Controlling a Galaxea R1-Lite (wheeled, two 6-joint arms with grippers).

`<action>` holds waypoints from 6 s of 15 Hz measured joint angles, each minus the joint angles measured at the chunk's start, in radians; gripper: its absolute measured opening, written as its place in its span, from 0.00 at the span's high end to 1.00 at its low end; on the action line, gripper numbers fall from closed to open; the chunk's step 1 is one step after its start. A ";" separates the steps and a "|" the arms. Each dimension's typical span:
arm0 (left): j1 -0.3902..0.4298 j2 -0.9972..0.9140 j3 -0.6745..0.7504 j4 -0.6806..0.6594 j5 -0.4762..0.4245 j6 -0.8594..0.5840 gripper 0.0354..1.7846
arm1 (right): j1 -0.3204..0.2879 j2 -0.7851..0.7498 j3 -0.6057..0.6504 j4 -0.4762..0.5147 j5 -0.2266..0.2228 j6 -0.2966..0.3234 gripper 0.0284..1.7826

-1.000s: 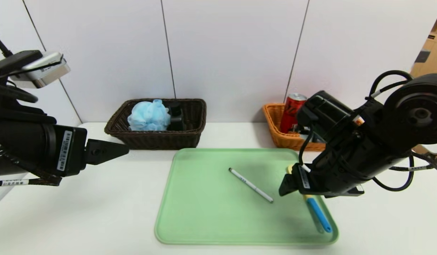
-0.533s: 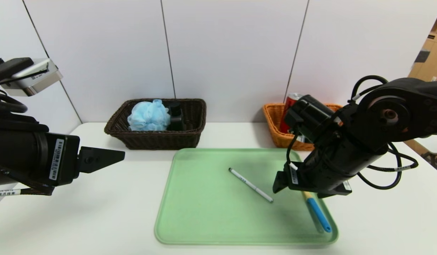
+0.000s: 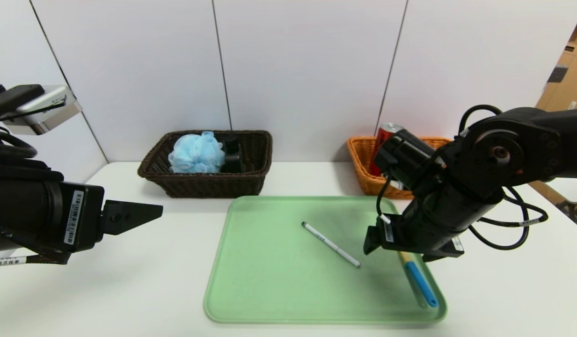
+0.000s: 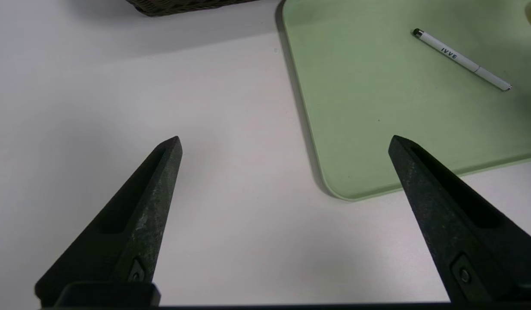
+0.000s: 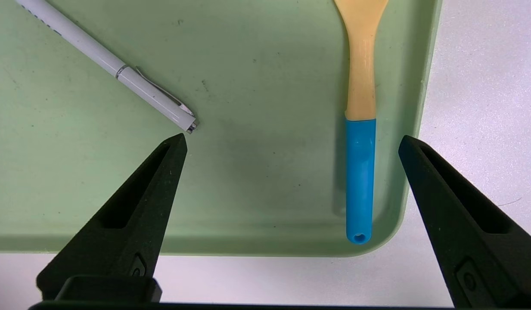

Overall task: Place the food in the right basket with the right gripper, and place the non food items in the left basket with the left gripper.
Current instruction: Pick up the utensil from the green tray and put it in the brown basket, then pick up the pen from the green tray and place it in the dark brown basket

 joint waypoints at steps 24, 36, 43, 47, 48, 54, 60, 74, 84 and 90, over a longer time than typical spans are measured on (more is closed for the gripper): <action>0.037 -0.012 0.026 -0.003 0.002 -0.019 0.06 | -0.020 0.079 0.017 -0.001 0.003 0.003 0.63; 0.094 -0.012 0.026 -0.003 -0.004 -0.016 0.06 | 0.003 -0.054 0.012 -0.025 0.100 -0.001 0.93; 0.094 -0.014 0.037 -0.008 0.005 -0.041 0.06 | 0.107 -0.236 -0.013 -0.486 0.166 -0.143 0.93; 0.095 -0.034 0.091 -0.111 0.044 -0.060 0.06 | 0.171 -0.148 -0.028 -0.890 0.110 -0.363 0.93; 0.095 -0.039 0.110 -0.163 0.078 -0.059 0.06 | 0.180 -0.108 -0.044 -0.970 0.102 -0.387 0.93; 0.094 -0.100 0.248 -0.366 0.179 -0.037 0.06 | 0.182 0.198 -0.174 -1.361 0.050 -0.425 0.93; 0.095 -0.187 0.337 -0.366 0.186 -0.023 0.06 | 0.154 0.507 -0.490 -1.523 -0.064 -0.436 0.93; 0.095 -0.247 0.398 -0.364 0.183 -0.021 0.06 | 0.184 0.644 -0.528 -1.518 -0.091 -0.432 0.51; 0.042 0.000 -0.100 -0.202 0.176 -0.007 0.06 | 0.141 0.256 -0.523 -0.775 -0.107 -0.341 0.17; -0.097 0.468 -0.704 0.252 0.215 -0.344 0.06 | -0.032 -0.049 -0.390 -0.002 0.014 -0.282 0.10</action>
